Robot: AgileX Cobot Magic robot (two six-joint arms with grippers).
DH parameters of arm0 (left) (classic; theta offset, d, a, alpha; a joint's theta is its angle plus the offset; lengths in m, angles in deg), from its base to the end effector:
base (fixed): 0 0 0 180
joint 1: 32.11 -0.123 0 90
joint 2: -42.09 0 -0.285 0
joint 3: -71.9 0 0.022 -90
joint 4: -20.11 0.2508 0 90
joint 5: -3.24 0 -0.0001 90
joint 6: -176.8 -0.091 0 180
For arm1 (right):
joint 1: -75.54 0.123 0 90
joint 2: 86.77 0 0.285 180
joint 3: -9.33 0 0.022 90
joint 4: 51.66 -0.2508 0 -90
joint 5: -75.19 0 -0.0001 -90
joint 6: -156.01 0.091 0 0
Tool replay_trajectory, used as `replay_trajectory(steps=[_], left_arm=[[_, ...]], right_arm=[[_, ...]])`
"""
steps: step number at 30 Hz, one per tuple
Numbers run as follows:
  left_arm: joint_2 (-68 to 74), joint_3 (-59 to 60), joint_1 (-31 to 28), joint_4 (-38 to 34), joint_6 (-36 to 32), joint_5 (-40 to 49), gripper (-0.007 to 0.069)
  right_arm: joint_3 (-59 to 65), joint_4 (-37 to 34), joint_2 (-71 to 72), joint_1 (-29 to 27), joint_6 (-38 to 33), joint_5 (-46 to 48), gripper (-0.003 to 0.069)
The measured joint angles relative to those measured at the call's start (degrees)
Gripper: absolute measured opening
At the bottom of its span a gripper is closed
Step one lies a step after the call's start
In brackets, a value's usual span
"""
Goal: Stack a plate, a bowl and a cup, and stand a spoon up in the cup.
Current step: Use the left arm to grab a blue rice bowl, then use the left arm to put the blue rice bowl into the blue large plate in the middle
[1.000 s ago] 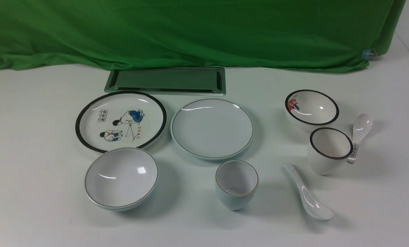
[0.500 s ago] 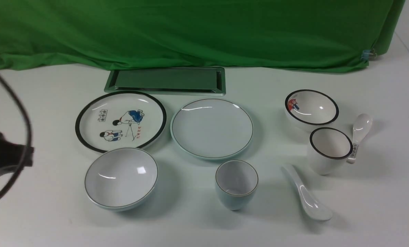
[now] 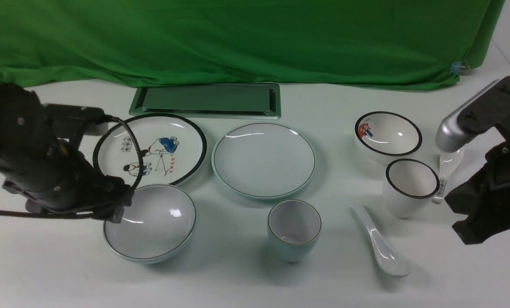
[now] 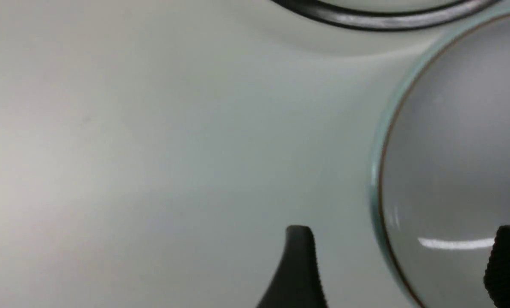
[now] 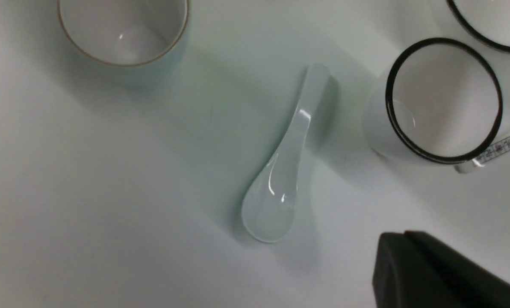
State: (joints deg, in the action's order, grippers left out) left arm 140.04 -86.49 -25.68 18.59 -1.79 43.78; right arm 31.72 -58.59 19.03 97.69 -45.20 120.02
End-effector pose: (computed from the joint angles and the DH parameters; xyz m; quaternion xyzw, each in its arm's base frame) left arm 0.2973 -0.0351 0.2151 0.0347 0.9843 -0.0220 0.1717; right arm 0.2108 0.0942 0.3196 -0.3235 0.8852 0.0571 0.3293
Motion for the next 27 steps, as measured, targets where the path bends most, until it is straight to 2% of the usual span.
replay_trajectory(steps=[3,4,6,10,12,15,19,21,27], left_arm=[[3.2,0.0,-0.4,-0.3,0.0,-2.5,0.0501],[5.4,0.0,-0.5,-1.0,0.0,-4.0,0.0471],[8.3,0.0,-0.6,-2.6,0.1,-6.3,0.0386],[9.1,-0.7,-0.7,-4.5,-0.6,-8.5,0.0107],[8.4,-2.1,-0.7,-5.4,-1.4,-7.5,0.0031],[6.3,-4.7,-0.7,-6.4,-3.4,-3.8,-0.0009],[3.9,-8.8,-0.6,-11.1,-8.5,-1.6,-0.0011],[3.8,-14.8,1.2,-16.5,-14.3,-1.6,-0.0011],[13.1,-29.0,8.0,-20.0,-16.7,1.3,-0.0011]], right_arm=[[0.0,0.0,0.0,0.0,-0.5,-1.3,0.0014],[0.0,0.0,0.0,0.0,-0.8,-2.3,0.0015],[0.0,0.1,0.0,0.0,-1.0,-3.5,0.0018],[0.0,0.2,0.0,0.0,-1.0,-5.1,0.002],[0.0,0.2,0.0,0.0,-1.0,-5.3,0.002],[0.0,0.2,0.0,0.0,-1.0,-5.2,0.002],[0.0,0.2,0.0,0.0,-1.0,-5.2,0.002],[0.0,0.2,0.0,0.0,-1.0,-5.6,0.002],[0.0,0.3,0.0,0.0,-1.0,-6.8,0.002]])
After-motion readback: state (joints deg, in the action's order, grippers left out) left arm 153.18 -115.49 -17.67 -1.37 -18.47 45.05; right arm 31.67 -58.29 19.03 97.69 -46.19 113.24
